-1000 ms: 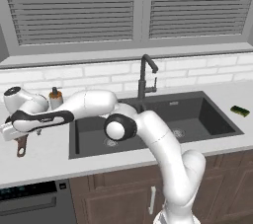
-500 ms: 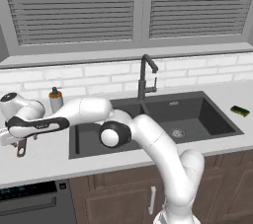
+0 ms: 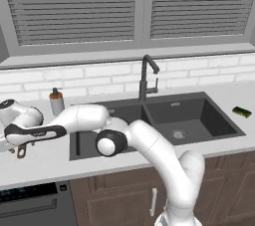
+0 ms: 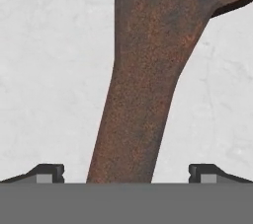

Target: Pick the pan and sponge and place them into the sink. Then turn on the water.

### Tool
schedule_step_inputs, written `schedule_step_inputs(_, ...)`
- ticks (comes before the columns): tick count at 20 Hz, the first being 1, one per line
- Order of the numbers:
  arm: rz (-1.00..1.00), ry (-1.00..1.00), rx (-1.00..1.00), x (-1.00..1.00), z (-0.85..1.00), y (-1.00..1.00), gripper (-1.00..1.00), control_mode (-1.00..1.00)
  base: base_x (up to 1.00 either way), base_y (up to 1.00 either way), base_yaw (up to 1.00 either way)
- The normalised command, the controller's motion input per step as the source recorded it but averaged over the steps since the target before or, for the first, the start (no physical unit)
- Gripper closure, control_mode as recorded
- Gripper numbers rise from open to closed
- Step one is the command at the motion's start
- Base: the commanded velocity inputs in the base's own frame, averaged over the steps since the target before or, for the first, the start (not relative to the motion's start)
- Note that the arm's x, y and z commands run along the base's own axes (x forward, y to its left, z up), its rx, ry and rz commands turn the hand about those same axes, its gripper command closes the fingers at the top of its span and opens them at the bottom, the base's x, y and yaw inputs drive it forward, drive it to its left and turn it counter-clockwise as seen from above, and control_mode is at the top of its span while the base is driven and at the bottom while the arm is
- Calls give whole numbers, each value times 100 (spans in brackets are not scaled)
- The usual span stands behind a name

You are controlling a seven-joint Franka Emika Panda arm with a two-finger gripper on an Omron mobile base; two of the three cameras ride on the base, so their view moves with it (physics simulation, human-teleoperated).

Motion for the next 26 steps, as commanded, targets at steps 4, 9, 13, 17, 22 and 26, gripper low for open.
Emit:
schedule_step_inputs(4,0,0,0,0,-17,13,-100,-100,0,0,0)
schedule_step_inputs(9,0,0,0,0,-15,8,100,-100,0,0,0)
schedule_step_inputs(13,0,0,0,0,-1,0,100,-100,0,0,0)
schedule_step_inputs(17,1,0,1,0,1,-15,100,-100,0,0,0)
schedule_step_inputs(22,0,0,2,-21,26,-57,100,-100,0,0,0)
schedule_step_inputs(26,0,0,11,-32,43,-76,100,-100,0,0,0)
